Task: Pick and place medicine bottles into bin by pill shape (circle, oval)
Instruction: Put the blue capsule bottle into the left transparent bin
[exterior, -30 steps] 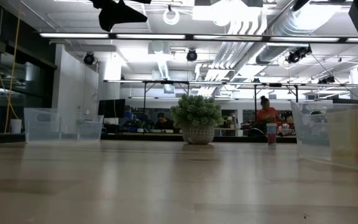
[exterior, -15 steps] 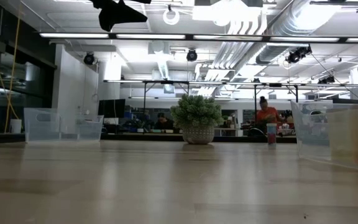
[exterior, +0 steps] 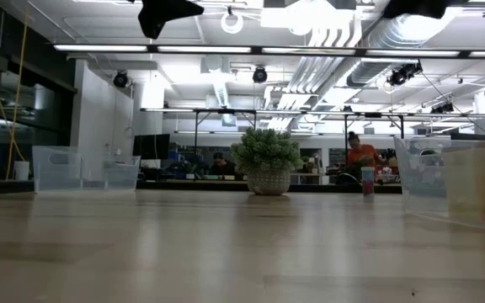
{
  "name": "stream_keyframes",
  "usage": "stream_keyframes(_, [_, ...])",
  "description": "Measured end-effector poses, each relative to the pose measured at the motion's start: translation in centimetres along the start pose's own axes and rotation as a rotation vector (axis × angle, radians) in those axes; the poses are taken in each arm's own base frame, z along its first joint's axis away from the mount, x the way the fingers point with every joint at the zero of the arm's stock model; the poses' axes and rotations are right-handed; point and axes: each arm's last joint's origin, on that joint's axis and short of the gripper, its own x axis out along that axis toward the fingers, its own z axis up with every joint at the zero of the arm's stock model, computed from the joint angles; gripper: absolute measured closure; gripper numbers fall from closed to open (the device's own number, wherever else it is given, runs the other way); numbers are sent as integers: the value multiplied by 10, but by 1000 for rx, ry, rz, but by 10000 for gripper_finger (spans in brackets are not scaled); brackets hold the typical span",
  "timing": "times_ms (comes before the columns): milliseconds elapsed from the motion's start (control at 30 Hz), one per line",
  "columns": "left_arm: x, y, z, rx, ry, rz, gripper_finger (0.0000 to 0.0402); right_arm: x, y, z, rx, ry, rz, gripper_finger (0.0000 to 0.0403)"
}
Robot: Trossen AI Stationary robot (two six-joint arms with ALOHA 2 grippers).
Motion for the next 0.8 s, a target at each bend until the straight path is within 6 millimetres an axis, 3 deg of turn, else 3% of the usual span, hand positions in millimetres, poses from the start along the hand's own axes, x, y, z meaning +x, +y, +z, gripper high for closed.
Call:
stream_keyframes(67, [0,-1,1,-20,-11,-19,144,12,-10,13,-62,-9,4,178])
stream_keyframes(200, [0,-2,3,-35,-31,-31,144,50,-37,24,-90,-58,175,178])
stream_keyframes(367, [0,-3,6,-54,-60,-39,144,82,-76,28,-73,-279,270,179])
stream_keyframes(500, [-1,-4,11,-44,-111,-31,144,81,-89,42,-90,-495,315,179])
stream_keyframes(800, [-3,-5,20,61,-219,-7,144,65,-85,64,-352,-664,224,179])
